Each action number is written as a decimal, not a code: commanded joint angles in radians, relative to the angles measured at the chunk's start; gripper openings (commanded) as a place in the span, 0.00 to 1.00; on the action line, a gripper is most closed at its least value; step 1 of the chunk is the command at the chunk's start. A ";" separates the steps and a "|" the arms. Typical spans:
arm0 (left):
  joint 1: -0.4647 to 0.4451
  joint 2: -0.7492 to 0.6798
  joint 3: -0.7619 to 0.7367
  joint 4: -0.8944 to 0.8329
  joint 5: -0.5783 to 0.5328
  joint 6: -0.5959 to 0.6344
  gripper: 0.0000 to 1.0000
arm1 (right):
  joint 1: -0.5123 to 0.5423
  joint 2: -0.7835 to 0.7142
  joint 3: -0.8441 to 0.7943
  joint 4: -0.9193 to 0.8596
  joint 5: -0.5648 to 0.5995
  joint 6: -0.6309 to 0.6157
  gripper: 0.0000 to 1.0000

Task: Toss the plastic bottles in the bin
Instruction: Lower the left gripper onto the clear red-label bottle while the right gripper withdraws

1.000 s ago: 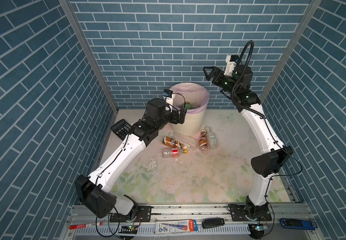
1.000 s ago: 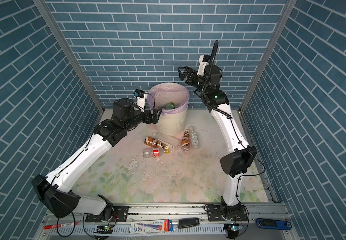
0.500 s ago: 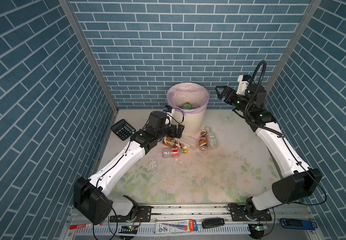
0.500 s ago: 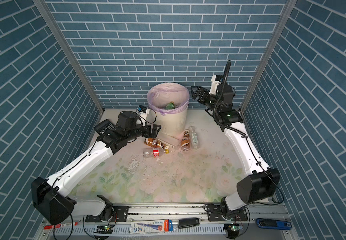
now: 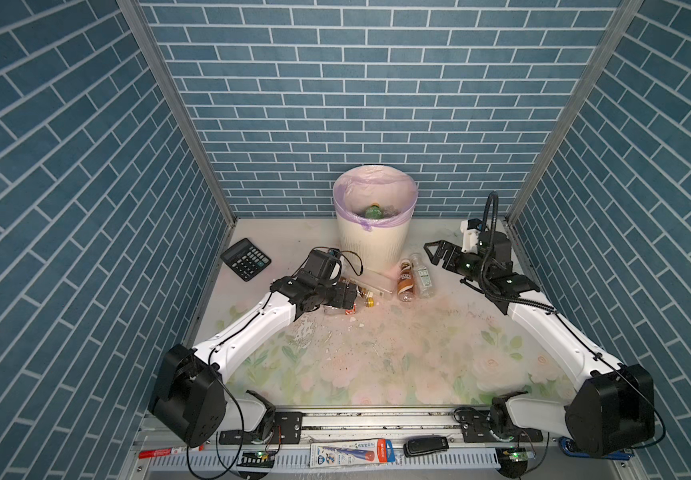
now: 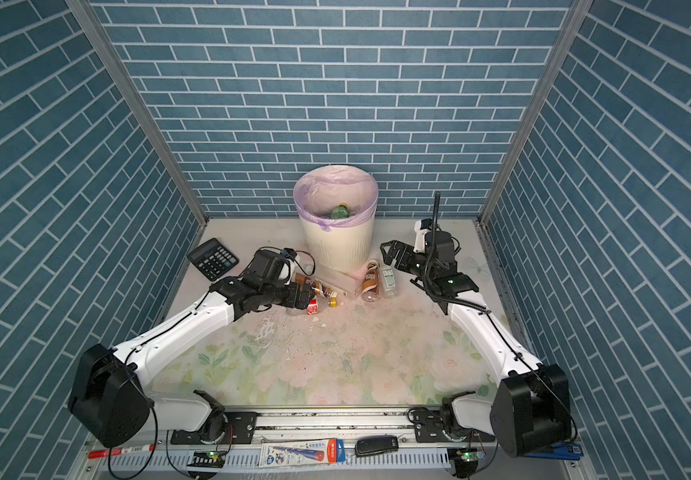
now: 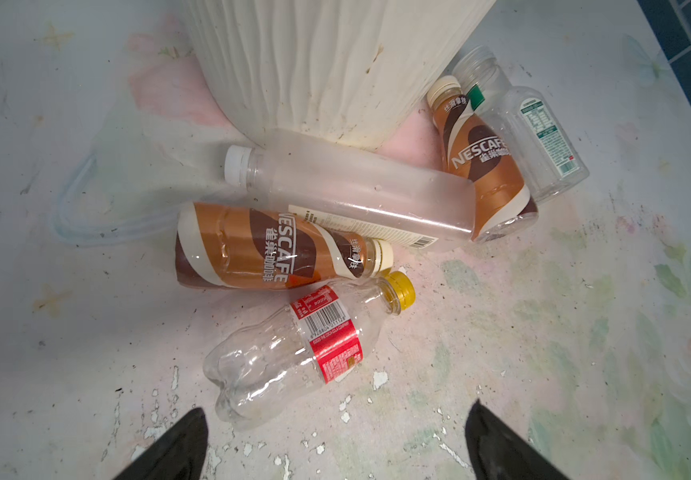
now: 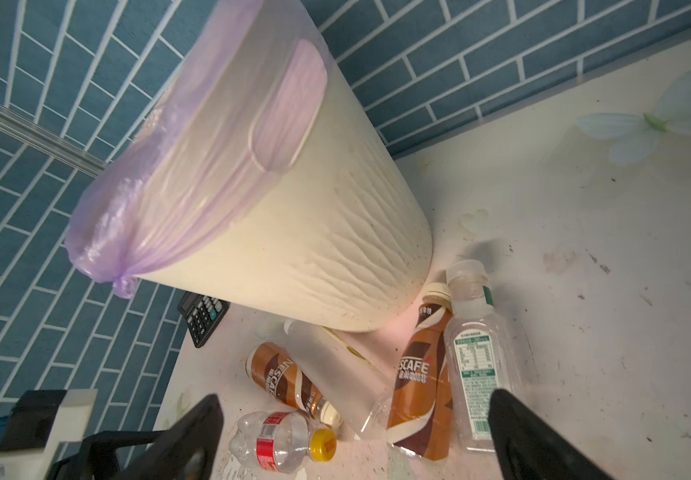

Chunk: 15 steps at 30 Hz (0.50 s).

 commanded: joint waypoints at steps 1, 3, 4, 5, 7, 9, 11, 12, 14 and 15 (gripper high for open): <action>0.007 0.055 -0.004 -0.041 -0.029 -0.007 0.96 | 0.003 -0.052 -0.082 0.049 -0.025 -0.012 0.99; 0.005 0.092 0.004 -0.050 -0.028 -0.008 0.93 | 0.005 -0.069 -0.112 0.051 -0.032 -0.005 0.99; 0.005 0.100 -0.001 -0.042 -0.029 -0.010 0.93 | 0.005 -0.076 -0.121 0.051 -0.031 -0.005 0.99; 0.006 0.114 -0.005 -0.034 -0.030 -0.012 0.93 | 0.004 -0.083 -0.129 0.049 -0.029 -0.005 0.99; 0.004 0.135 -0.003 -0.030 -0.034 -0.011 0.91 | 0.005 -0.091 -0.137 0.048 -0.027 -0.008 0.99; 0.003 0.160 0.004 -0.029 -0.040 -0.011 0.90 | 0.005 -0.088 -0.136 0.044 -0.031 -0.011 0.99; -0.001 0.178 0.016 -0.032 -0.050 -0.015 0.88 | 0.004 -0.080 -0.130 0.043 -0.036 -0.013 0.99; -0.007 0.184 0.019 -0.029 -0.057 -0.014 0.88 | 0.003 -0.076 -0.128 0.044 -0.039 -0.013 0.99; -0.023 0.200 0.030 -0.026 -0.076 -0.009 0.87 | 0.003 -0.063 -0.120 0.048 -0.046 -0.013 0.99; -0.029 0.211 0.037 -0.028 -0.083 -0.004 0.87 | 0.003 -0.059 -0.117 0.049 -0.048 -0.011 0.99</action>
